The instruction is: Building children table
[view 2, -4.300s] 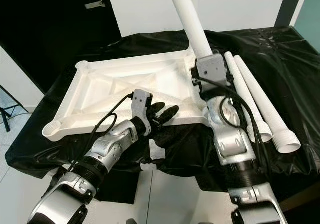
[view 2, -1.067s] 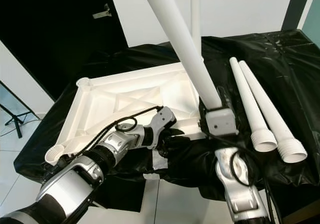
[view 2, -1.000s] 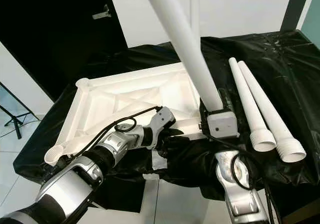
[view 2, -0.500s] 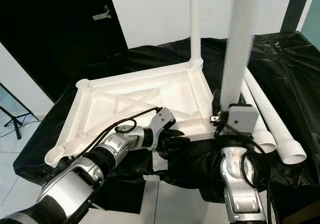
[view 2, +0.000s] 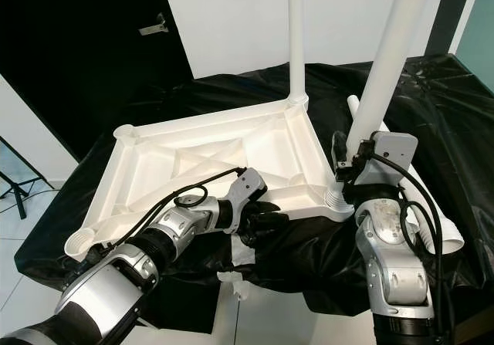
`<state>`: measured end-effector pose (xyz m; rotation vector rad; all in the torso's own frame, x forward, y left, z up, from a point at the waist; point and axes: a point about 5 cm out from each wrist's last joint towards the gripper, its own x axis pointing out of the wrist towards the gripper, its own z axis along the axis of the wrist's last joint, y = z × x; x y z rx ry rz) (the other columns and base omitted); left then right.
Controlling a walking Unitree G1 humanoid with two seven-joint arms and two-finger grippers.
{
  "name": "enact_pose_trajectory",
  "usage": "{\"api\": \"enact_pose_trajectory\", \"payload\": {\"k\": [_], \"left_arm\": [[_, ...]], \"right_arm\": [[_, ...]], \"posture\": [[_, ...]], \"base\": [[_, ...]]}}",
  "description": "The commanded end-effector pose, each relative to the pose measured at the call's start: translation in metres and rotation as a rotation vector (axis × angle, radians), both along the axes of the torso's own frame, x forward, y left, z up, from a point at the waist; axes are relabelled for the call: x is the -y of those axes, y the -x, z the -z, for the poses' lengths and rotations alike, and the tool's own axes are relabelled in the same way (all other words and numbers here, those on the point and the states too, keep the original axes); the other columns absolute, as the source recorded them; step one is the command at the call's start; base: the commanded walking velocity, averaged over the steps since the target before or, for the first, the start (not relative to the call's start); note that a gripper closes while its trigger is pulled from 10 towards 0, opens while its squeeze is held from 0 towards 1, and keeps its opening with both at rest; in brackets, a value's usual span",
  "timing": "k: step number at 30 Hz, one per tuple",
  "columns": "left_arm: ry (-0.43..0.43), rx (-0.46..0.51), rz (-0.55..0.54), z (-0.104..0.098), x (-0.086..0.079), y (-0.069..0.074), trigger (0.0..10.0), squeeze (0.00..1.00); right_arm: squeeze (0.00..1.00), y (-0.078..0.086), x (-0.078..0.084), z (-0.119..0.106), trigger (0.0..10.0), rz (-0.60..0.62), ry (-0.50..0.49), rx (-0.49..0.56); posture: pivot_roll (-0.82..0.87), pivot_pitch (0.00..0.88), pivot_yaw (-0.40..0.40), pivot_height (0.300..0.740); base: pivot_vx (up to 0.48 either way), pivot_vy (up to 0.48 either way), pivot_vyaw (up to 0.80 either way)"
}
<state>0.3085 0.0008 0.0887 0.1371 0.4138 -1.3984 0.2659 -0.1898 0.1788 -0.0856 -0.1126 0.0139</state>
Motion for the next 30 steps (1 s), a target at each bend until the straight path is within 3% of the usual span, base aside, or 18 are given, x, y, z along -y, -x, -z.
{"api": "enact_pose_trajectory", "payload": {"k": [1,7,15,22,26,28,30], "left_arm": [[-0.013,-0.168,0.279,0.019,-0.005,0.025,10.0,0.0],[-0.012,-0.171,0.272,0.02,-0.006,0.025,10.0,0.0],[-0.01,-0.17,0.267,0.021,-0.006,0.025,10.0,0.0],[-0.01,-0.17,0.261,0.022,-0.008,0.025,10.0,0.0],[-0.015,-0.171,0.265,0.022,-0.009,0.025,10.0,0.0],[-0.015,-0.171,0.265,0.022,-0.009,0.025,10.0,0.0],[-0.016,-0.169,0.268,0.022,-0.008,0.025,10.0,0.0]], "right_arm": [[0.0,0.01,-0.009,0.055,10.0,-0.088,0.001,-0.333],[0.0,0.021,-0.011,0.064,10.0,-0.231,0.107,-0.443],[0.0,0.023,-0.005,0.068,10.0,-0.261,0.154,-0.5],[0.0,0.031,-0.013,0.081,10.0,-0.258,0.099,-0.541],[0.0,0.039,-0.026,0.087,10.0,-0.268,-0.019,-0.57],[0.0,0.039,-0.026,0.087,10.0,-0.268,-0.019,-0.57],[0.0,0.042,-0.03,0.089,10.0,-0.249,-0.11,-0.592]], "posture": [[-0.23,0.0,0.129,0.74],[-0.23,0.0,0.126,0.74],[-0.23,0.0,0.123,0.74],[-0.23,0.0,0.128,0.74],[-0.23,0.001,0.134,0.74],[-0.23,0.001,0.134,0.74],[-0.24,0.0,0.135,0.74]], "base": [[0.0,0.0,0.0],[0.0,0.0,0.0],[0.0,0.0,0.0],[0.0,0.0,0.0],[0.0,0.0,0.0],[0.0,0.0,0.0],[0.0,0.0,0.0]]}}
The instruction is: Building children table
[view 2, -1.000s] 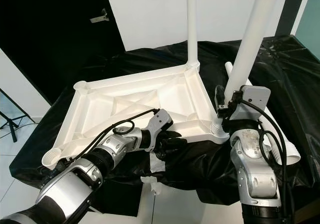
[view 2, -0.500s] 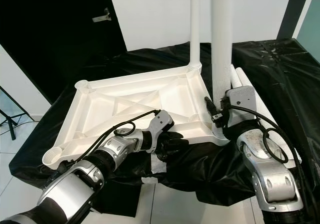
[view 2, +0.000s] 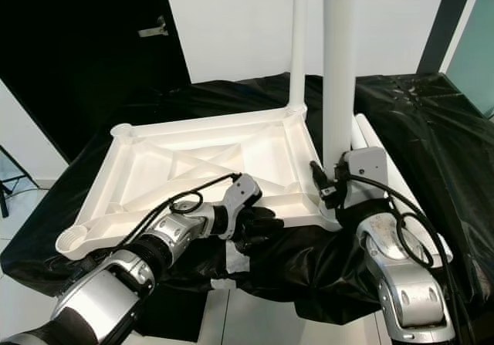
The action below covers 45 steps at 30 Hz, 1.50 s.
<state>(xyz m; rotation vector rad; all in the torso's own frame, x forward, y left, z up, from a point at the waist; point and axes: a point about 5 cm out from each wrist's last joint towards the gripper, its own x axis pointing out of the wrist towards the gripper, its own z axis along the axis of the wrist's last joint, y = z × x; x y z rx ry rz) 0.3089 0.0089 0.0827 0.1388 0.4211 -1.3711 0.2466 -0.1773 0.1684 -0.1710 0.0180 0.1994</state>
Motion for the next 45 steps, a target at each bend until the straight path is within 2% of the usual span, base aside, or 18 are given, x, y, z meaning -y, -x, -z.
{"api": "enact_pose_trajectory", "payload": {"k": [1,3,15,17,23,33,39,41,42,44,45], "left_arm": [[-0.005,-0.17,0.293,0.016,0.0,0.026,10.0,0.0],[-0.004,-0.168,0.296,0.015,0.002,0.026,10.0,0.0],[-0.006,-0.166,0.292,0.015,0.002,0.025,10.0,0.0],[-0.005,-0.167,0.291,0.015,0.002,0.025,10.0,0.0],[-0.003,-0.169,0.289,0.016,0.002,0.025,10.0,0.0],[-0.001,-0.171,0.283,0.016,0.003,0.026,10.0,0.0],[0.0,-0.172,0.278,0.017,0.003,0.025,10.0,0.0],[0.001,-0.175,0.277,0.017,0.002,0.025,10.0,0.0],[0.001,-0.175,0.277,0.017,0.002,0.025,10.0,0.0],[0.0,-0.176,0.277,0.017,0.002,0.026,10.0,0.0],[0.0,-0.176,0.277,0.017,0.002,0.026,10.0,0.0]], "right_arm": [[0.0,0.023,-0.018,0.079,10.0,-0.043,-0.167,-0.474],[0.0,0.023,-0.019,0.081,10.0,-0.02,-0.219,-0.497],[0.0,0.018,-0.017,0.078,10.0,0.045,-0.306,-0.524],[0.0,0.017,-0.017,0.076,10.0,0.067,-0.351,-0.546],[0.0,0.014,-0.015,0.074,10.0,0.089,-0.377,-0.564],[0.0,0.002,-0.014,0.059,10.0,0.09,-0.328,-0.554],[0.0,0.005,-0.012,0.057,10.0,0.078,-0.288,-0.566],[0.0,0.012,-0.006,0.06,10.0,0.064,-0.192,-0.58],[0.0,0.012,-0.006,0.06,10.0,0.064,-0.192,-0.58],[0.0,0.017,-0.002,0.06,10.0,0.041,-0.111,-0.584],[0.0,0.017,-0.002,0.06,10.0,0.041,-0.111,-0.584]], "posture": [[-0.24,0.0,0.135,0.74],[-0.24,0.0,0.134,0.74],[-0.23,0.0,0.127,0.74],[-0.23,0.0,0.126,0.74],[-0.23,0.0,0.125,0.74],[-0.23,0.0,0.112,0.74],[-0.23,0.0,0.109,0.74],[-0.23,0.0,0.111,0.74],[-0.23,0.0,0.111,0.74],[-0.24,0.0,0.114,0.74],[-0.24,0.0,0.114,0.74]], "base": [[0.0,0.0,0.0],[0.0,0.0,0.0],[0.0,0.0,0.0],[0.0,0.0,0.0],[0.0,0.0,0.0],[0.0,0.0,0.0],[0.0,0.0,0.0],[0.0,0.0,0.0],[0.0,0.0,0.0],[0.0,0.0,0.0],[0.0,0.0,0.0]]}}
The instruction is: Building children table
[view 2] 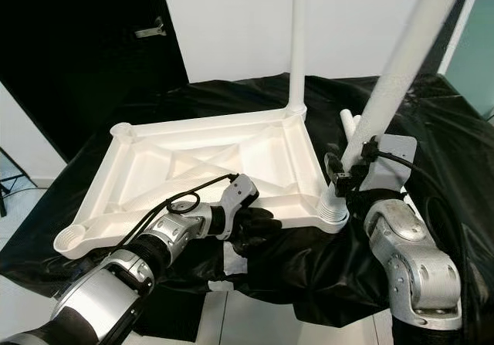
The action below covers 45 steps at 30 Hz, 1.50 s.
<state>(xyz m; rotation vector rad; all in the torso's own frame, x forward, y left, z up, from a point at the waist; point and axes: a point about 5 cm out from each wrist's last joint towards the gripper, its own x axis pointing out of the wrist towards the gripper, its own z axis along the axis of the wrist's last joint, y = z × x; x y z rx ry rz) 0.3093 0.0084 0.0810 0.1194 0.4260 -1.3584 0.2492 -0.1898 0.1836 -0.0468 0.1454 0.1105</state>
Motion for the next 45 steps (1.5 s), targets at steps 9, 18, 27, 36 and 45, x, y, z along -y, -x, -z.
{"api": "enact_pose_trajectory", "payload": {"k": [9,18,27,36,45], "left_arm": [[0.001,-0.16,0.294,0.017,0.004,0.028,10.0,0.0],[0.106,-0.043,0.203,0.005,0.004,0.017,10.0,0.0],[0.175,-0.015,0.156,-0.004,-0.012,0.01,10.0,0.0],[0.422,0.08,0.028,-0.045,-0.024,-0.009,10.0,0.0],[0.636,0.038,0.082,-0.077,-0.044,-0.007,10.0,0.0]], "right_arm": [[0.0,0.02,-0.011,0.067,10.0,-0.114,0.1,-0.416],[0.0,0.011,-0.024,0.06,10.0,-0.122,0.12,-0.289],[0.0,0.013,-0.039,0.068,10.0,-0.164,0.094,-0.305],[0.0,0.007,-0.042,0.056,10.0,-0.153,0.069,-0.231],[0.0,0.007,-0.049,0.056,10.0,-0.174,0.051,-0.225]], "posture": [[-0.24,0.0,0.112,0.74],[-0.23,0.0,0.116,0.74],[-0.22,0.0,0.118,0.74],[-0.22,0.0,0.113,0.74],[-0.2,0.0,0.106,0.74]], "base": [[0.0,0.0,0.0],[0.0,0.0,0.0],[0.0,0.0,0.0],[0.0,0.0,0.0],[0.0,0.0,0.0]]}}
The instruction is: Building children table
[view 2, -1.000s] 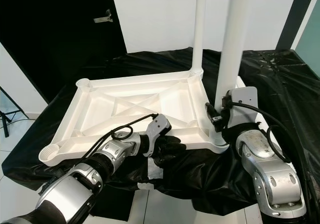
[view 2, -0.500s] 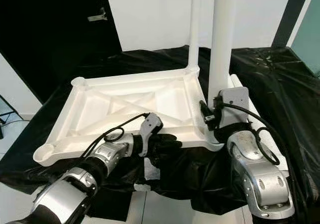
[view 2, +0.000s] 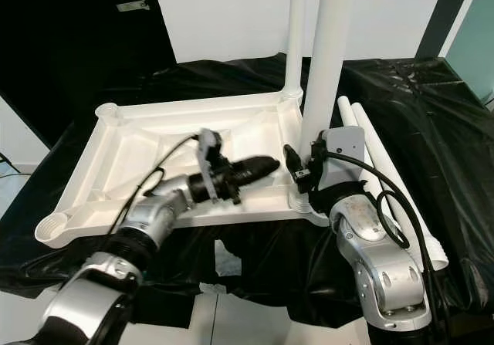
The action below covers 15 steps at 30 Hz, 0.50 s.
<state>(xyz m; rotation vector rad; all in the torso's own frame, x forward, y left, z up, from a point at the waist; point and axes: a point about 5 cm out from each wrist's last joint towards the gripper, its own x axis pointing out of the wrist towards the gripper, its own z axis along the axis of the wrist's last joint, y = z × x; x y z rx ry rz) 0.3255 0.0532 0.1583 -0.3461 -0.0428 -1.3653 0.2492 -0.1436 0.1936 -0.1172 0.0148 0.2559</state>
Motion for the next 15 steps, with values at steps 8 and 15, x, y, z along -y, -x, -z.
{"api": "enact_pose_trajectory", "payload": {"k": [8,15], "left_arm": [[0.274,-0.074,-0.185,-0.013,-0.017,-0.008,10.0,0.0],[0.292,-0.082,-0.469,-0.012,-0.029,-0.019,10.0,0.0]], "right_arm": [[0.0,-0.001,0.001,0.051,10.0,0.074,0.016,-0.229],[0.0,-0.005,0.001,0.043,10.0,0.116,-0.001,-0.16]], "posture": [[-0.19,0.0,0.107,0.74],[-0.18,0.0,0.103,0.74]], "base": [[0.0,0.0,0.0],[0.0,0.0,0.0]]}}
